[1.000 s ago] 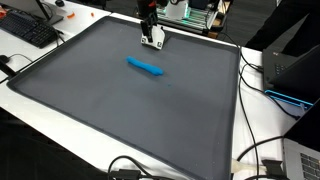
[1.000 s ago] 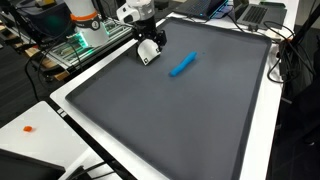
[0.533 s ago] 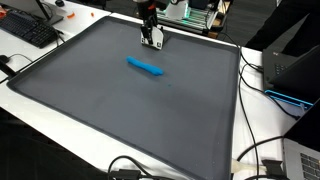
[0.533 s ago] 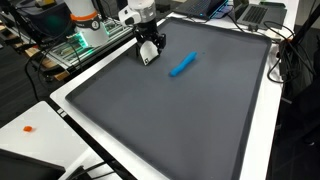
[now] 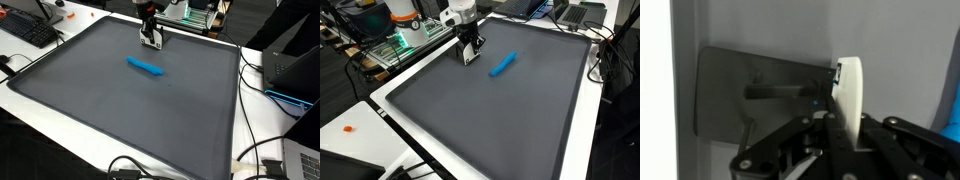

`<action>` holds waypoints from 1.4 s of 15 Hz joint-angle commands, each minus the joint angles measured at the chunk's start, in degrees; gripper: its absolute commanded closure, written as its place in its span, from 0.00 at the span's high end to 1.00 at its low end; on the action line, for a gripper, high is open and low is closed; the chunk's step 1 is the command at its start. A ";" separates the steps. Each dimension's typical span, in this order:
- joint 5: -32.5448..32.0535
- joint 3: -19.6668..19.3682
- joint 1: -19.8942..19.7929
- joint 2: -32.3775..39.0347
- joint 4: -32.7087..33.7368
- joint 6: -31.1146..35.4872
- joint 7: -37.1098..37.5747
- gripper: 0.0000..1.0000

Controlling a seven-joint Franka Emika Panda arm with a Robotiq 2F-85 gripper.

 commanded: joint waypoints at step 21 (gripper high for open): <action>-16.70 2.53 5.15 -6.59 19.00 -29.40 -10.45 0.01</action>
